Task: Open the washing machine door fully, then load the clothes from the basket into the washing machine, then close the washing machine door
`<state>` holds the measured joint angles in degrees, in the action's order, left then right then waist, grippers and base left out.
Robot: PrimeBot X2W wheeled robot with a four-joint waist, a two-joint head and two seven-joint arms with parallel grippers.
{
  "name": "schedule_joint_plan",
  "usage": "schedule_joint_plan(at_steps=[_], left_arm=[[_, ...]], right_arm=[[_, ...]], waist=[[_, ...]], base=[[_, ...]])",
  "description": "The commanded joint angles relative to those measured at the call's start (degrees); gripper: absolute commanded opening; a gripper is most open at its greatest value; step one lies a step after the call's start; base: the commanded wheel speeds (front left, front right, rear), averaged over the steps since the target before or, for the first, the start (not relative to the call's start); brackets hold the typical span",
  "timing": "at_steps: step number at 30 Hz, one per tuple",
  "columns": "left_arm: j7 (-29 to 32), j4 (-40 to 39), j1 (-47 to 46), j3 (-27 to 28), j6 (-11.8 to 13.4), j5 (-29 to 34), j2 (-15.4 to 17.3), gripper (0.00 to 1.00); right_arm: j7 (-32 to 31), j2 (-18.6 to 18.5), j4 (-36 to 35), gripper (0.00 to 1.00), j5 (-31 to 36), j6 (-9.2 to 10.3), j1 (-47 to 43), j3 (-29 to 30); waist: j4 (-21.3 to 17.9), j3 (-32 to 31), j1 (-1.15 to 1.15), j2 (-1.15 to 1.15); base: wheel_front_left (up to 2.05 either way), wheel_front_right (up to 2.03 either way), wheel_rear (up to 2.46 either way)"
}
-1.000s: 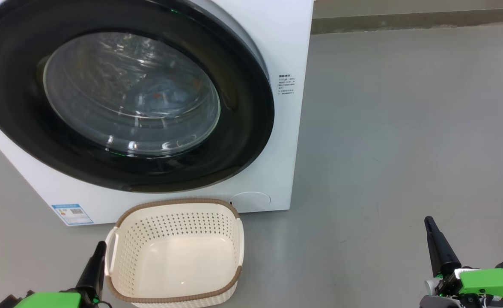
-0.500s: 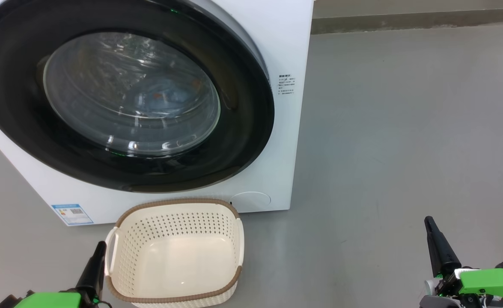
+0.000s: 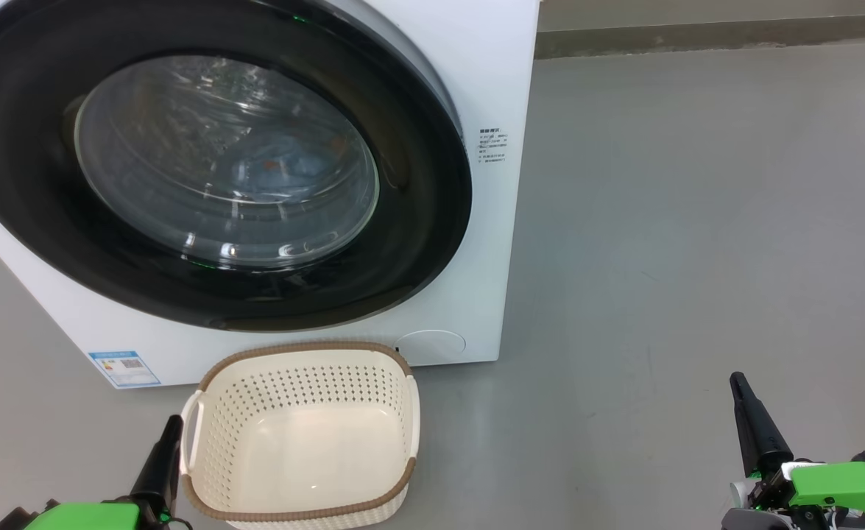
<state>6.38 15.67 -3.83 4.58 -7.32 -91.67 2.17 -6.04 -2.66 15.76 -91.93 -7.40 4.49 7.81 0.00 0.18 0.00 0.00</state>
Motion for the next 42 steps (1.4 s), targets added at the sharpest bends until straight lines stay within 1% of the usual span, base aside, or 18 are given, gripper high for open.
schedule_joint_plan(at_steps=[1,42], left_arm=[[0.1,-1.6,-2.4,1.9,-0.2,-0.5,0.7,0.00],[0.1,-1.6,-2.4,1.9,-0.2,-0.5,0.7,0.00]], right_arm=[[-0.4,-0.2,-1.7,0.00,-0.2,-0.09,1.7,-1.3],[-0.4,-0.2,-1.7,0.00,-0.2,-0.09,1.7,-1.3]], waist=[[0.0,0.0,0.00,0.00],[0.0,0.0,0.00,0.00]], base=[[0.00,0.00,0.00],[0.00,0.00,0.00]])
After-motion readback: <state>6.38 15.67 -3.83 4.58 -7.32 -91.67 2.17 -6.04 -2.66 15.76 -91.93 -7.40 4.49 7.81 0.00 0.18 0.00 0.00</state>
